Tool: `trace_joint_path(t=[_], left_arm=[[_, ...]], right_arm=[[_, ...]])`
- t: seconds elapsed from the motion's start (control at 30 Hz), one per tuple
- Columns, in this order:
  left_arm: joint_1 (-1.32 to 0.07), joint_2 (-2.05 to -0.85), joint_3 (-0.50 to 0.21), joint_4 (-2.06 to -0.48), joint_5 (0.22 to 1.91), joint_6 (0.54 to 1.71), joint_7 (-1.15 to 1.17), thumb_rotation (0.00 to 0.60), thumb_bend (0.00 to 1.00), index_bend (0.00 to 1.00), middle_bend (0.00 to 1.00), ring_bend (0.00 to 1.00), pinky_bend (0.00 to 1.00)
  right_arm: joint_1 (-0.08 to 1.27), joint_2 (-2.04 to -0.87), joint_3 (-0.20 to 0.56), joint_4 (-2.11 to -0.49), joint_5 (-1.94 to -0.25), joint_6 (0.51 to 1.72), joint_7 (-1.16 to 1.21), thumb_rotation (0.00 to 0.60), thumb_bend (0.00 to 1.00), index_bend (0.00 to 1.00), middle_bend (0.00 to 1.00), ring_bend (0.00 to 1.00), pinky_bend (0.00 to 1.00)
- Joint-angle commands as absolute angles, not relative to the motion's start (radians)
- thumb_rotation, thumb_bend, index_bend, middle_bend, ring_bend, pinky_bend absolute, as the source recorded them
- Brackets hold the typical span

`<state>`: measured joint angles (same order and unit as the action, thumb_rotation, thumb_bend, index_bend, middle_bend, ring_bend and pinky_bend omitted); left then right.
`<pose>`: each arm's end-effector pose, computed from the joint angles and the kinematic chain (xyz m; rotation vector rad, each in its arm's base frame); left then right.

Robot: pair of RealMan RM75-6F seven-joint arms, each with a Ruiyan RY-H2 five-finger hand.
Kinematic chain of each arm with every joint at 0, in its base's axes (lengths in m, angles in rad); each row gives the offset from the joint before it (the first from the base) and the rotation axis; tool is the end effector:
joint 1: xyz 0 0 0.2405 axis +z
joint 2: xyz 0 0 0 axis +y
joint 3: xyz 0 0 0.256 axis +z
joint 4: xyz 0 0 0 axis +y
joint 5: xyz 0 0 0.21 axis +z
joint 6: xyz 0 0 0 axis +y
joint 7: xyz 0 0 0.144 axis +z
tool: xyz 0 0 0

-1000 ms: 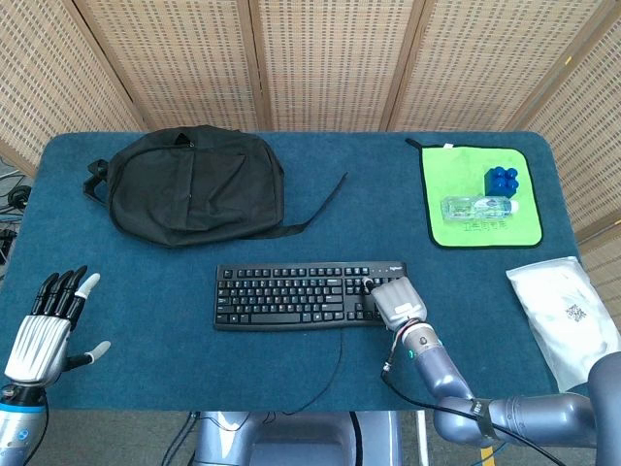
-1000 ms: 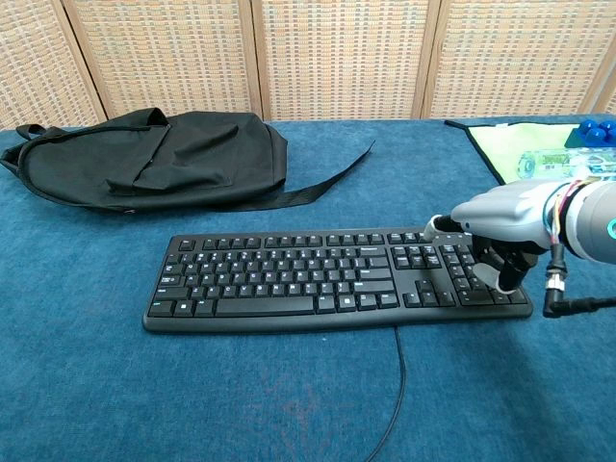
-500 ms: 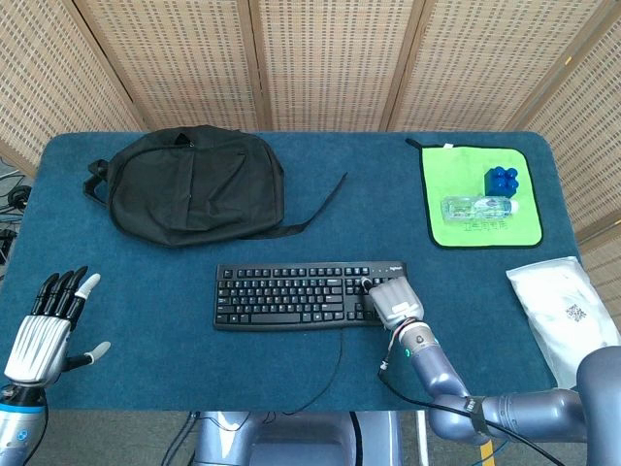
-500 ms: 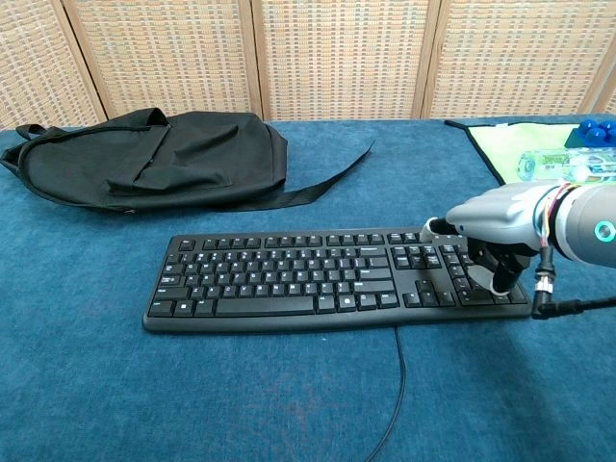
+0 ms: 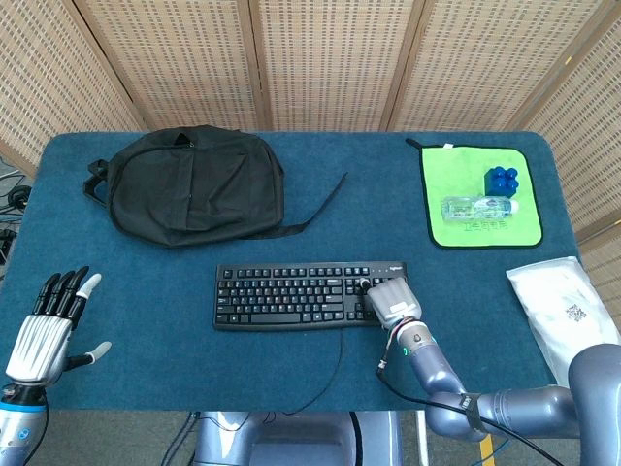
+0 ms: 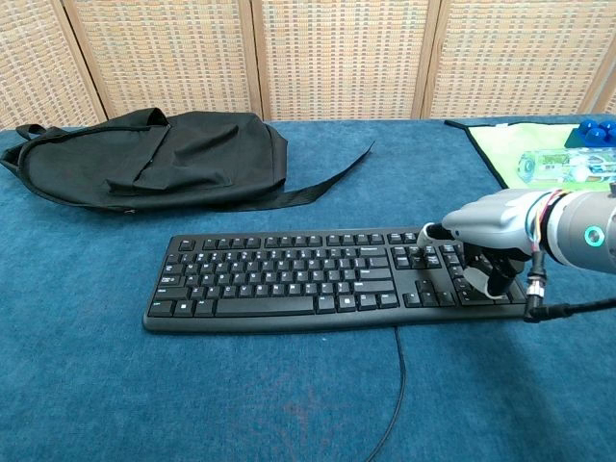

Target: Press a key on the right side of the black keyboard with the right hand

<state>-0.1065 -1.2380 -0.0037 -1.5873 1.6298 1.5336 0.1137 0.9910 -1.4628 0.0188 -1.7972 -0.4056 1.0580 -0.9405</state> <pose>-0.2836 0.1756 0.1173 -1.5099 -0.8137 -0.9826 -0.1378 -0.3111 -0.0232 2.0122 -0.8958 0.3265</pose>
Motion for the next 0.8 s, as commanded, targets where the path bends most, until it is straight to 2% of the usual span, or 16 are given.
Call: trace_joint_path(t=[0.03, 0.8], left_arm=[[-0.107, -1.239, -0.004, -1.586, 1.629, 1.532, 0.114, 0.600, 0.00, 0.00, 0.00, 0.00, 0.00], [-0.110, -1.238, -0.003, -1.584, 1.627, 1.529, 0.108, 0.600, 0.00, 0.00, 0.00, 0.00, 0.00]], right_arm=[[0.993, -1.465, 0.017, -1.793, -0.405, 1.056, -0.938, 0.600, 0.67, 0.09, 0.72, 0.63, 0.47], [1.016, -1.478, 0.008, -1.817, -0.400, 1.103, -0.953, 0.600, 0.67, 0.09, 0.72, 0.63, 0.47]])
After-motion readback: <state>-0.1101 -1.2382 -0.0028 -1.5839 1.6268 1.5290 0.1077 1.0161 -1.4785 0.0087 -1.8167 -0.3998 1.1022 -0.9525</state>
